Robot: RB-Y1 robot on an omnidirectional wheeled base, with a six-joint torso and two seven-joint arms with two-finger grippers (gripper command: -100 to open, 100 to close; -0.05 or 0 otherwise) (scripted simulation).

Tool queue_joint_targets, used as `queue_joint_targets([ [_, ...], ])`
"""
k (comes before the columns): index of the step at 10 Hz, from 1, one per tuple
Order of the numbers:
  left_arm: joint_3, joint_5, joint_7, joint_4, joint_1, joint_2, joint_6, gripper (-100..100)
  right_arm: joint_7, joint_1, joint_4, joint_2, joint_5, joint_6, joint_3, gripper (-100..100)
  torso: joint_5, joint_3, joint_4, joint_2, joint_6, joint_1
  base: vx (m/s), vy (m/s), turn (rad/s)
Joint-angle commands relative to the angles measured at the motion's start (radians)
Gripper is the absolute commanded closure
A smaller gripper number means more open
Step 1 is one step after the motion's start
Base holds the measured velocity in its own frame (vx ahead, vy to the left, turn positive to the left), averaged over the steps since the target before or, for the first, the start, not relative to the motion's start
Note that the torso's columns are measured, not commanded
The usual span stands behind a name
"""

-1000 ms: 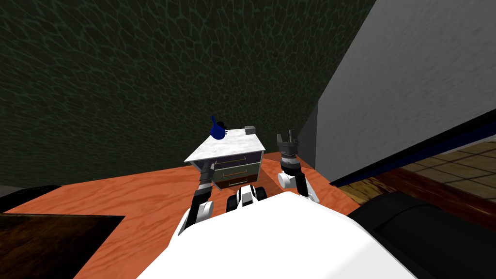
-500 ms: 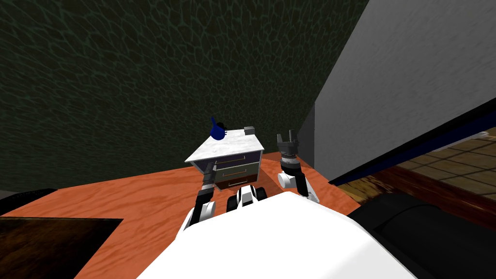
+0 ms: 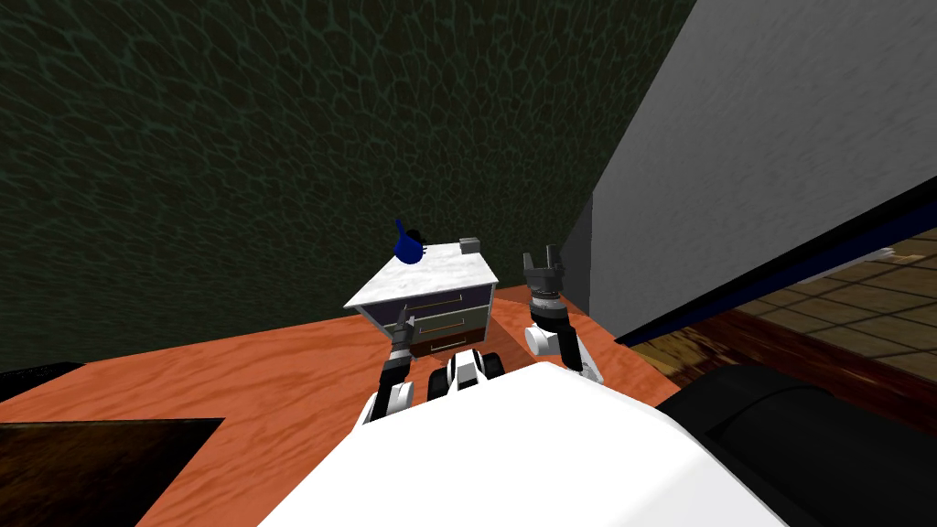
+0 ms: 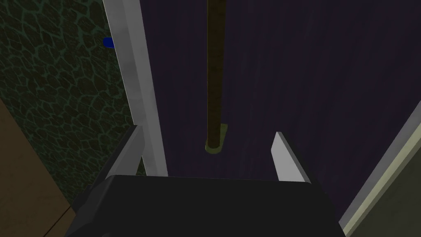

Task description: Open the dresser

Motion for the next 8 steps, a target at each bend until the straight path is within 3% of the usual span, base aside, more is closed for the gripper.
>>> queue_joint_targets([
  [1,-0.003,-0.003,-0.001,0.054,-0.016,-0.029,-0.018,-100,0.0,0.0,0.0,0.0,0.0,0.0,0.0,0,0.0,0.0,0.0,-0.001,0.0,0.0,-0.009,0.002,-0.023],
  [2,-0.005,-0.005,-0.003,0.075,-0.022,-0.056,-0.026,-100,0.0,0.0,0.0,0.0,0.0,0.0,0.0,0,0.0,-0.001,0.0,-0.001,0.0,0.0,-0.007,0.001,-0.025],
  [3,-0.003,-0.003,0.0,0.061,-0.018,-0.039,-0.02,-100,0.0,0.0,0.0,0.0,0.0,0.0,0.0,0,0.0,-0.001,0.0,-0.001,0.0,0.0,0.0,0.0,0.0],
  [4,0.0,-0.002,0.001,0.036,-0.024,-0.039,0.011,-100,0.0,0.0,0.0,0.0,0.0,0.0,0.0,0,0.0,-0.001,0.0,-0.001,0.0,0.0,0.04,-0.009,-0.004],
  [6,0.0,-0.002,0.001,0.03,-0.023,-0.039,0.013,-100,0.0,0.0,0.0,0.0,0.0,0.0,0.0,0,0.0,-0.003,-0.001,-0.004,0.0,0.0,0.05,0.0,-0.003],
  [7,-0.002,-0.003,0.001,0.054,-0.021,-0.04,-0.011,100,0.0,0.0,0.0,0.0,0.0,0.0,0.0,0,0.0,-0.001,-0.001,-0.001,0.0,0.0,-0.022,0.003,0.006],
  [8,-0.001,-0.002,0.001,0.042,-0.021,-0.039,0.004,100,0.0,0.0,0.0,0.0,0.0,0.0,0.0,0,0.0,0.001,0.001,0.002,0.0,0.0,-0.016,0.005,0.021],
])
